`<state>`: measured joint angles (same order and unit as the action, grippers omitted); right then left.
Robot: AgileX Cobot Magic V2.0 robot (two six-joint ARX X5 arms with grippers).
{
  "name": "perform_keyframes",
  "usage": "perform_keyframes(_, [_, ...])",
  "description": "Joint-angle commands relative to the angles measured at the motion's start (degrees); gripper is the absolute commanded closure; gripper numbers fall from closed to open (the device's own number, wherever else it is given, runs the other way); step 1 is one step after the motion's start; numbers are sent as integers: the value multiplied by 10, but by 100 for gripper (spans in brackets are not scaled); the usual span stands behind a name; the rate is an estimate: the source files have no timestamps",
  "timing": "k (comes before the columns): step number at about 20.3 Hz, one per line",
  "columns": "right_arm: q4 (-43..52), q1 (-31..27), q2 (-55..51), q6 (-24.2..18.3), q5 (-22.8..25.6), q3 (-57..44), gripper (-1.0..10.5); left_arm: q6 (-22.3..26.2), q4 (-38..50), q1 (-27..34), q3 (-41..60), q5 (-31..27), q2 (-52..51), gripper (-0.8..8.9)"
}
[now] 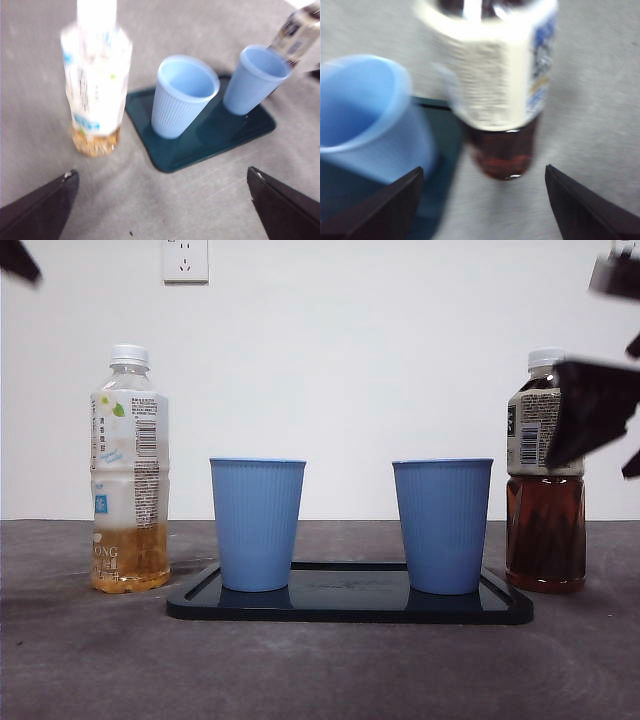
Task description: Pour the drink into the cup
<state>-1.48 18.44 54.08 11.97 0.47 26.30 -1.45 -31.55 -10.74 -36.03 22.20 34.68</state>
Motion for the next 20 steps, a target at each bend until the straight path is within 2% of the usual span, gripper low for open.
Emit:
perform_keyframes(1, [-30,23,-60,45,-27,7,559,-31,79,-2,37,-19,24,246])
perform_keyframes(4, [-64,54,-138,74,-49,7,560,-36,171,-9,73,-44,63,246])
perform_keyframes(8, [-105,88,-218,102,-52,8,560,-26,263,-24,89,-86,141,246])
perform_keyframes(11, [-122,103,-262,116,-52,8,560,-14,318,-26,90,-92,209,245])
perform_keyframes(15, [-137,115,-306,121,-53,8,560,-8,419,-26,90,-92,299,245])
perform_keyframes(20, [-141,116,-328,121,-57,8,560,-5,493,-28,90,-92,367,245])
